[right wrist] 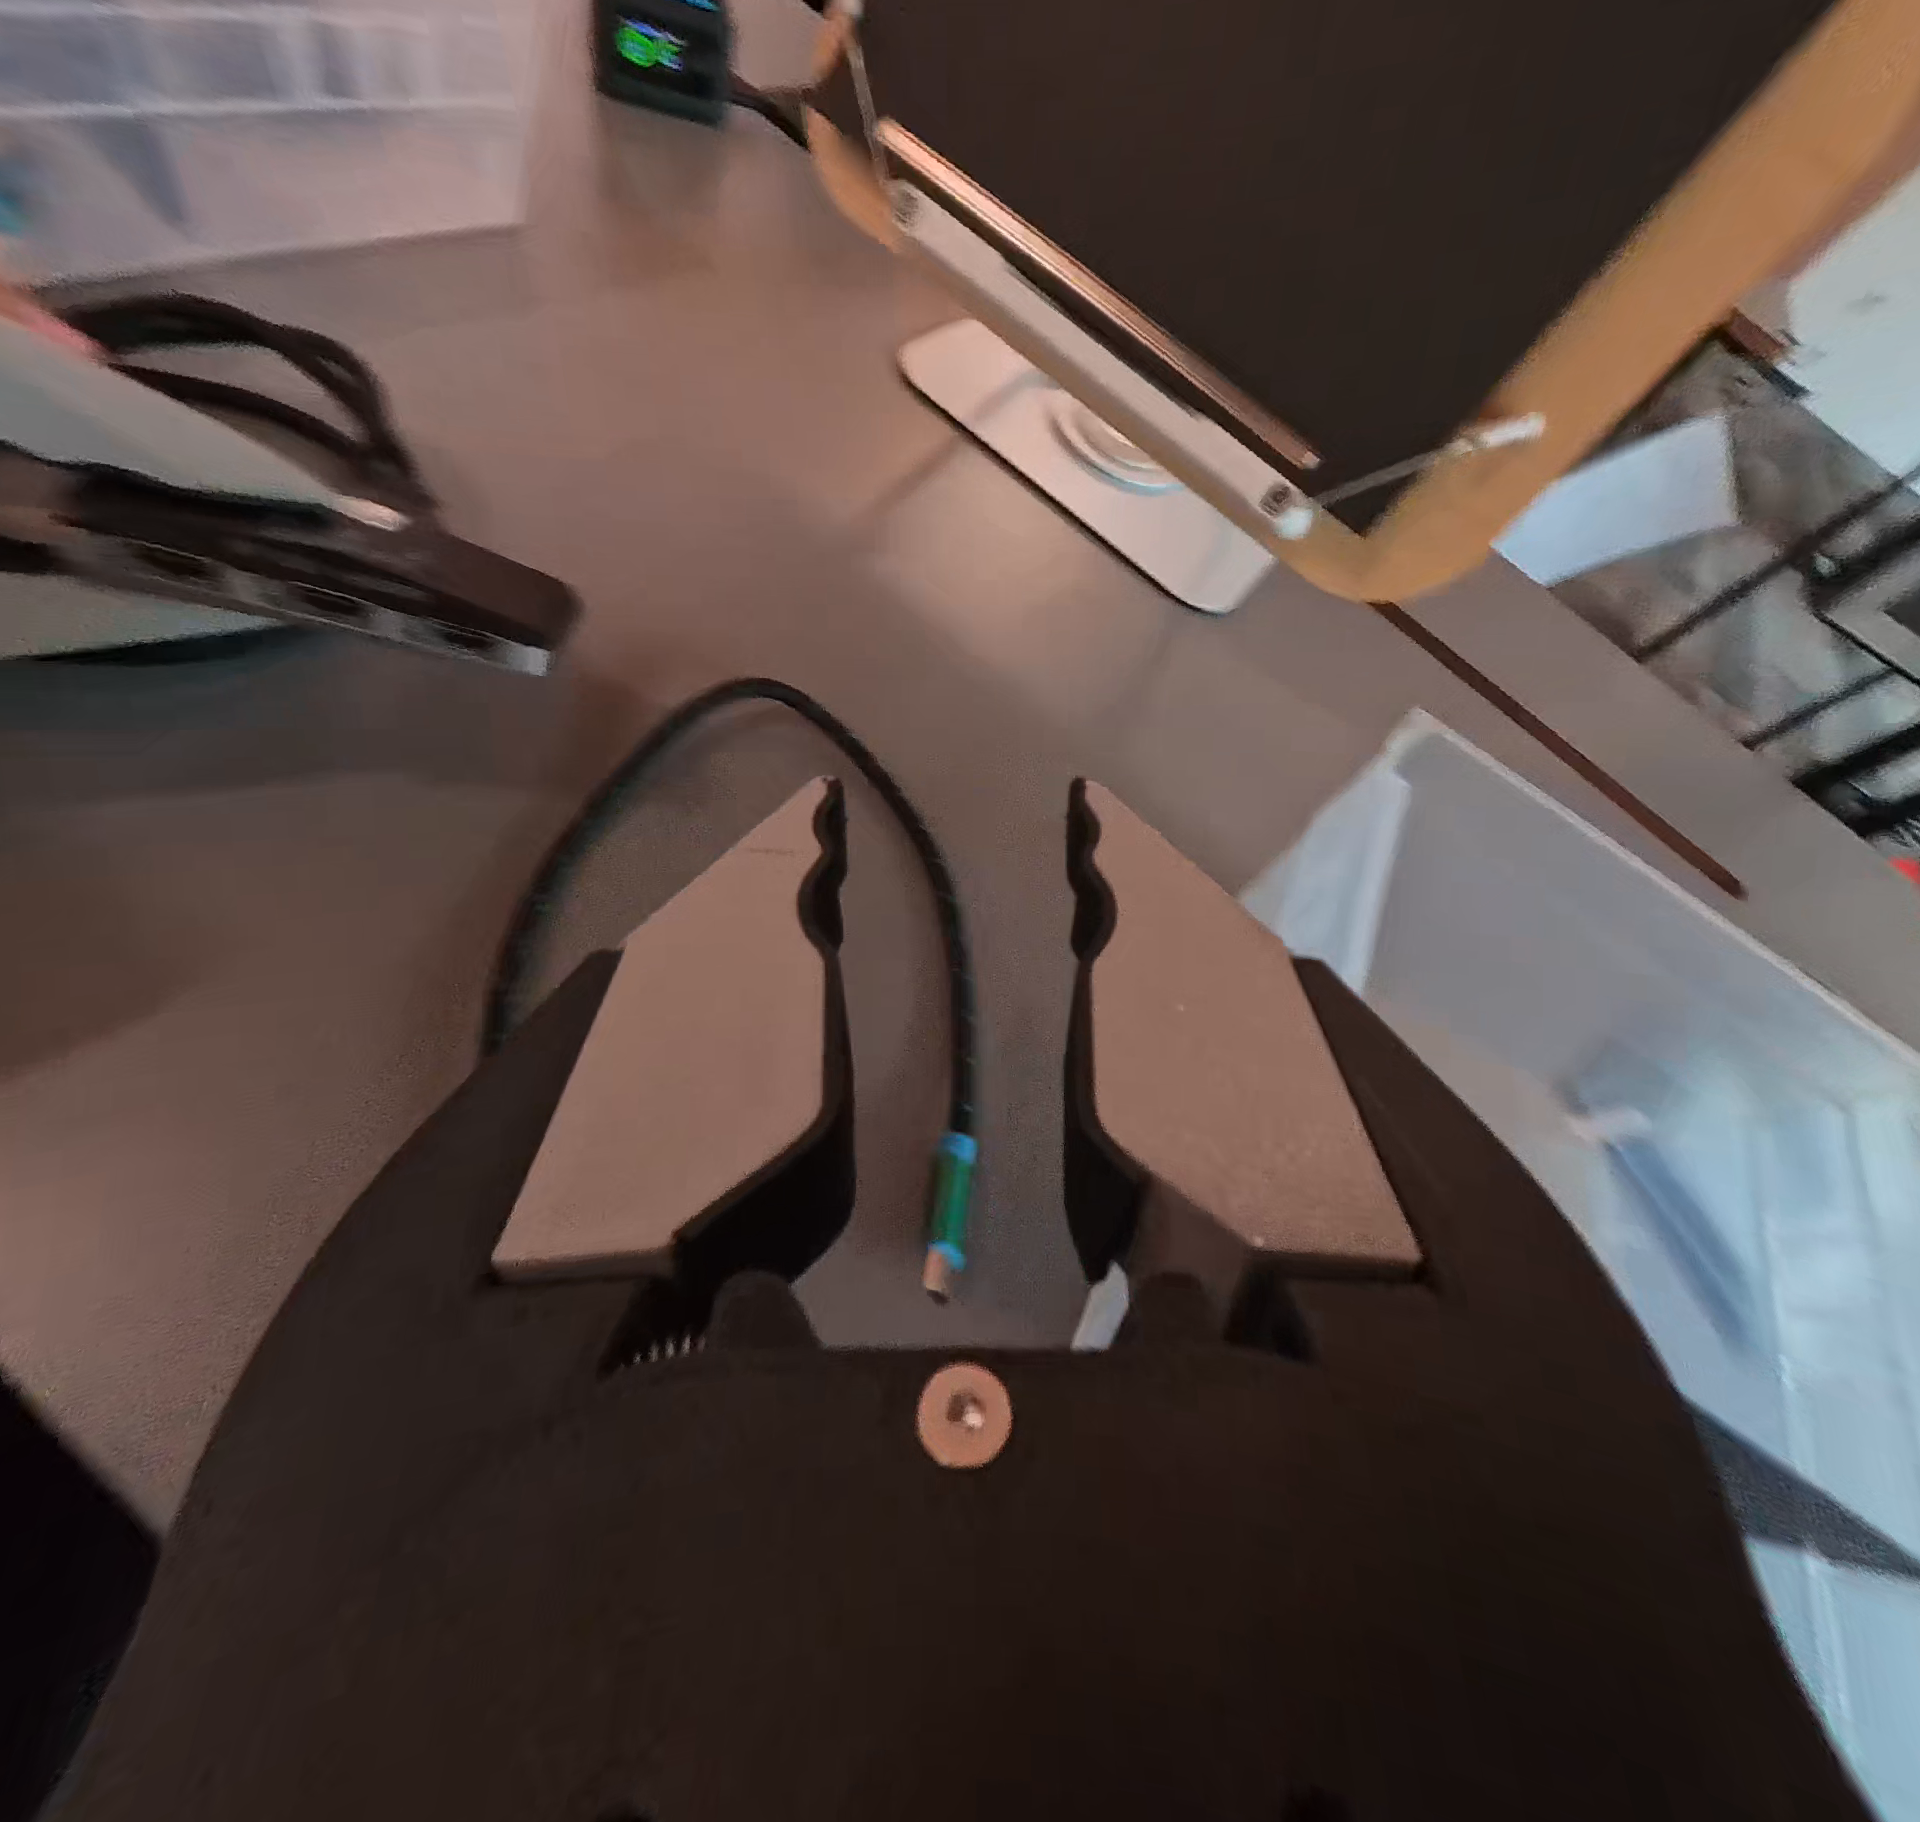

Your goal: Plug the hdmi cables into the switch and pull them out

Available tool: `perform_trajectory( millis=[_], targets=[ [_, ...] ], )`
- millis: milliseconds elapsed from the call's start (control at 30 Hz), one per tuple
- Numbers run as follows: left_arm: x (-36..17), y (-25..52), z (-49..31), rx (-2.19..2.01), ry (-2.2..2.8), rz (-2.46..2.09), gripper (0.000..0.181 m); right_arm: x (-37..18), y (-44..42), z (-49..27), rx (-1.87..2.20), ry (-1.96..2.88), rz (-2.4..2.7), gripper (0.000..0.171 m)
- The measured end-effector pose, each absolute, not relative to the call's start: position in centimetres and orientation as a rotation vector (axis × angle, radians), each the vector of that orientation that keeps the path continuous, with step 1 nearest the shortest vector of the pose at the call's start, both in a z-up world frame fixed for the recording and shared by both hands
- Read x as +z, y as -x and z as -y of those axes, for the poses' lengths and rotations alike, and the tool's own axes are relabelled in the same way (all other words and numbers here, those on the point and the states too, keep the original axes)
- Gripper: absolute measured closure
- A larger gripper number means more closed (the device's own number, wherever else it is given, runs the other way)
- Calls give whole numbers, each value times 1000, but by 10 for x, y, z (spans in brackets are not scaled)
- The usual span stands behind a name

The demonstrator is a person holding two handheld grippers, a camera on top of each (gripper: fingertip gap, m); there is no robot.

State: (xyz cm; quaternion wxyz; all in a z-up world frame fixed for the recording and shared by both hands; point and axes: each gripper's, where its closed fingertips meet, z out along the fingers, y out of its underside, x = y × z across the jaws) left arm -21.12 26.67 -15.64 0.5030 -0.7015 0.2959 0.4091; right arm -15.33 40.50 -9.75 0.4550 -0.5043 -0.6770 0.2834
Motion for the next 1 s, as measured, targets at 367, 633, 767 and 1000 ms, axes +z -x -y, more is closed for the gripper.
perform_trajectory(
  millis=[367,633,767,1000],
  targets=[
    [-153,220,-261,1037,1687,-676,163,-129,149,-366,792,1342,1864,122],
    [-140,246,-253,1090,1703,-516,162,-206,201,-323,951,1708,1861,94],
    [-133,260,-247,1050,1713,-394,162,-214,229,-326,821,1616,1859,162],
    [-122,268,-239,992,1680,-290,162,-218,185,-267,916,769,2567,167]
  ],
)
